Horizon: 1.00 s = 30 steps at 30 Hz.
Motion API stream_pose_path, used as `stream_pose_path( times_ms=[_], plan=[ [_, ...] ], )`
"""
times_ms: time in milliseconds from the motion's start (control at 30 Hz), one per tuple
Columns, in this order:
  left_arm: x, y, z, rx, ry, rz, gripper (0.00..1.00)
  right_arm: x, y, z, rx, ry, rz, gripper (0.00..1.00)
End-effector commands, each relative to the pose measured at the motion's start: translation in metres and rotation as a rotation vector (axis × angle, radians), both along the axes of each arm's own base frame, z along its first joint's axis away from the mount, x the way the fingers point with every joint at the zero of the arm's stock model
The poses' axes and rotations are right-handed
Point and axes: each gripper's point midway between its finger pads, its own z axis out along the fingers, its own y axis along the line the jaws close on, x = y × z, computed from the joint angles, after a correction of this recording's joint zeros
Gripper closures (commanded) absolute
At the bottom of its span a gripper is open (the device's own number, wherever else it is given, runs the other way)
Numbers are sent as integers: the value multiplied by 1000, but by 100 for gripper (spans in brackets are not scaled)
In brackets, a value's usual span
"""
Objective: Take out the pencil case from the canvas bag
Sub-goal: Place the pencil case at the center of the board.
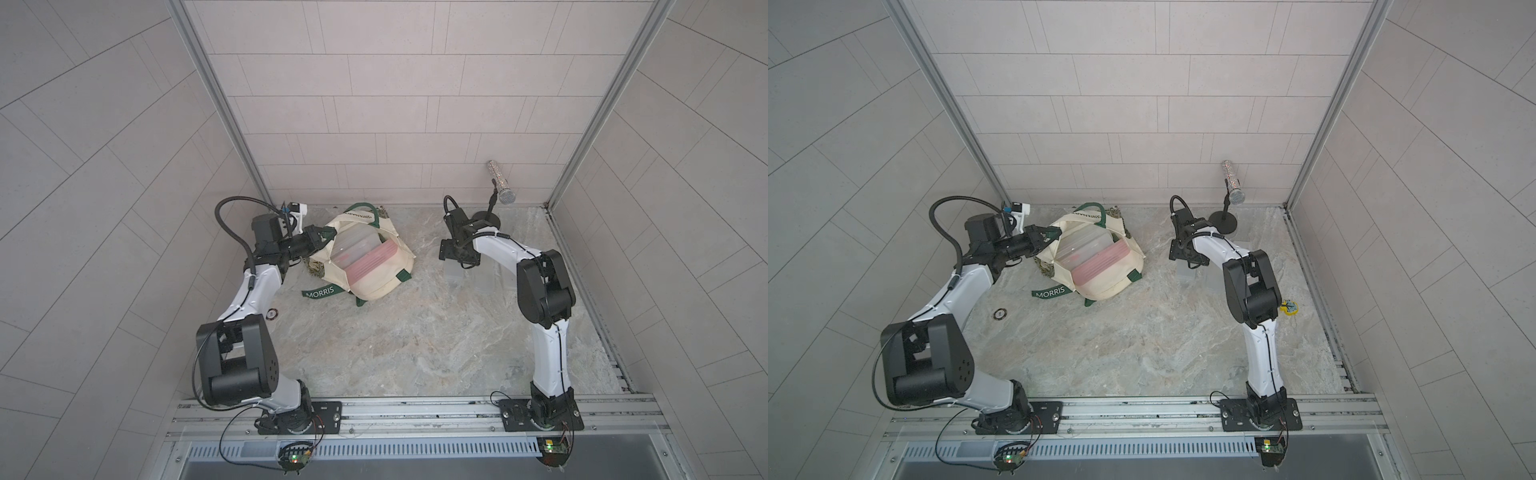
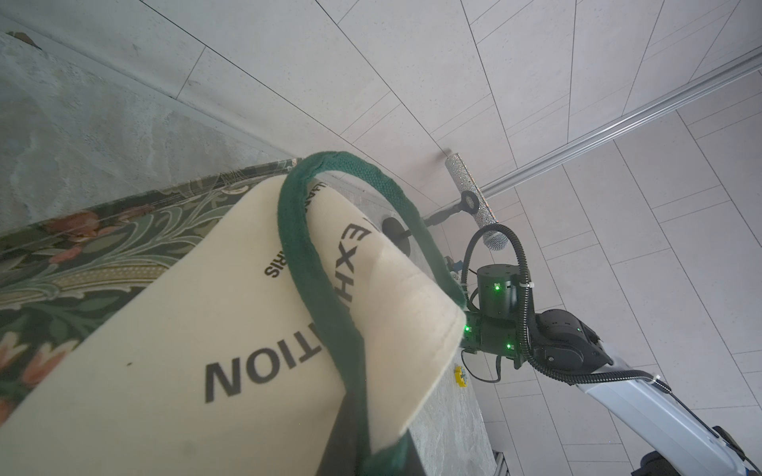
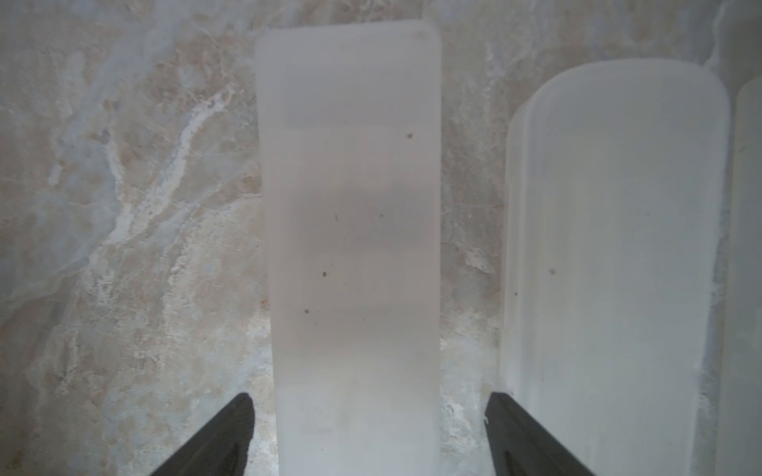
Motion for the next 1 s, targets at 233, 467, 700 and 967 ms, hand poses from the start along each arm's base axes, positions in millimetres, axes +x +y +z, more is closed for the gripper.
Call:
stream_pose_path(
  times_ms=[233, 467, 700, 967],
  plan=[
    [-3, -4, 23, 3, -91, -28, 100, 3, 7, -21, 17, 28, -8, 18],
    [-3, -4, 23, 4, -95, -28, 100, 10, 5, -29, 16, 46, -2, 28],
    [-3, -4, 22, 2, -90, -28, 100, 27, 1, -22, 4, 17, 0, 37],
    [-3, -3, 22, 3, -91, -27, 100, 40, -7, -18, 11, 34, -5, 27]
  ],
)
